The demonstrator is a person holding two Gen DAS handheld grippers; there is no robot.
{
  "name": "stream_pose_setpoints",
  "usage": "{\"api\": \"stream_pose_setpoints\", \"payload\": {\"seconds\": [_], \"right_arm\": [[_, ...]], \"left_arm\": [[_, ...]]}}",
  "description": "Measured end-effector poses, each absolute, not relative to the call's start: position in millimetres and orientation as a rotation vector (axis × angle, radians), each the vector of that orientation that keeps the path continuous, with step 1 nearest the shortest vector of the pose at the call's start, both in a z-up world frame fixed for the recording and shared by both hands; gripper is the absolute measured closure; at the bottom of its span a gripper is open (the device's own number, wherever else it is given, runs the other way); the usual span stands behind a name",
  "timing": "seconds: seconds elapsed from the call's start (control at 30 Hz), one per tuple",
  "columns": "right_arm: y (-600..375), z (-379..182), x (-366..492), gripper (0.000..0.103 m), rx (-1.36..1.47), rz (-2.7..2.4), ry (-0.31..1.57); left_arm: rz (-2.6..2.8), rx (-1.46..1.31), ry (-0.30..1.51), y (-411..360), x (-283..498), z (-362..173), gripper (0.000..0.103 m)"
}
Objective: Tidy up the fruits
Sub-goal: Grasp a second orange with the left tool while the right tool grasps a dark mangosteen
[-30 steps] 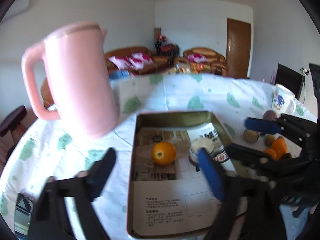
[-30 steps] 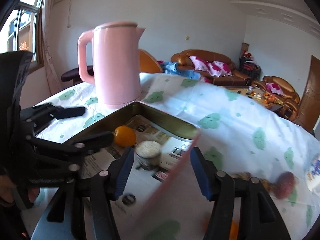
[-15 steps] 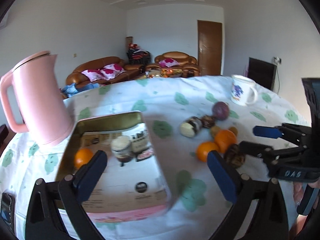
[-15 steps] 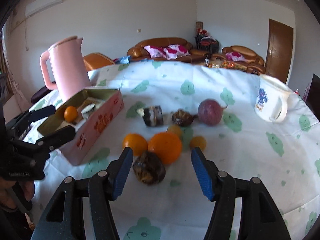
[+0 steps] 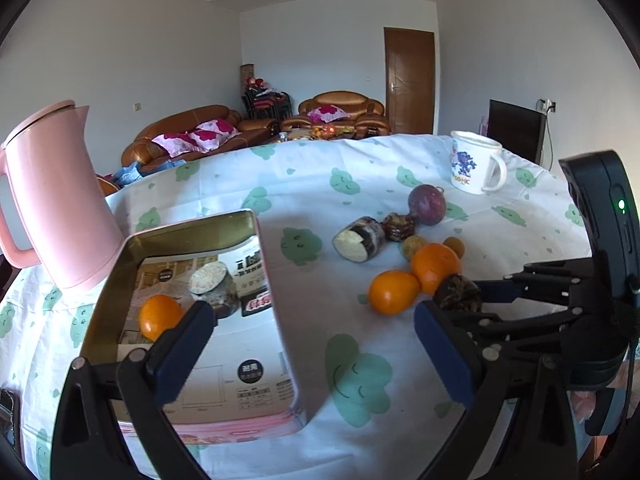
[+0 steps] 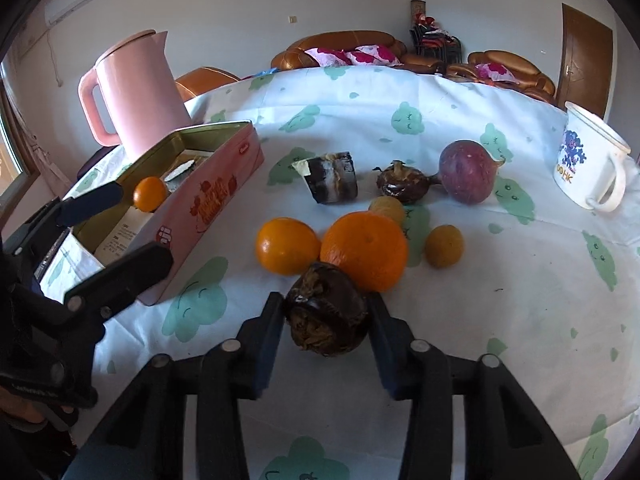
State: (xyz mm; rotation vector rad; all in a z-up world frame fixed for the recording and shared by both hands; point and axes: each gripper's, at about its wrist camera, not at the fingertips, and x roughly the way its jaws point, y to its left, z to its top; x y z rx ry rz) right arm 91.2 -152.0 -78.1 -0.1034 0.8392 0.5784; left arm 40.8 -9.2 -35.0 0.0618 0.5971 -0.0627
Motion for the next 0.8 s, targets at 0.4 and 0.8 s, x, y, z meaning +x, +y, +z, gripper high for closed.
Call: {"api": "stream_pose_setpoints", "payload": {"seconds": [0.4,0.8], "right_arm": [[-193.5,-49.5,87.3,0.061,-0.077,0.413,0.672],[-200.3,-55.8,109.4,0.06,-0.059,0.381,0.688]], "left_arm": [[-0.128,0.098,0.638,-38.4,62.2,-37.6,0.012],[-0.193,0.136,0.817,-64.2,103.8,-62.6,0.045]]}}
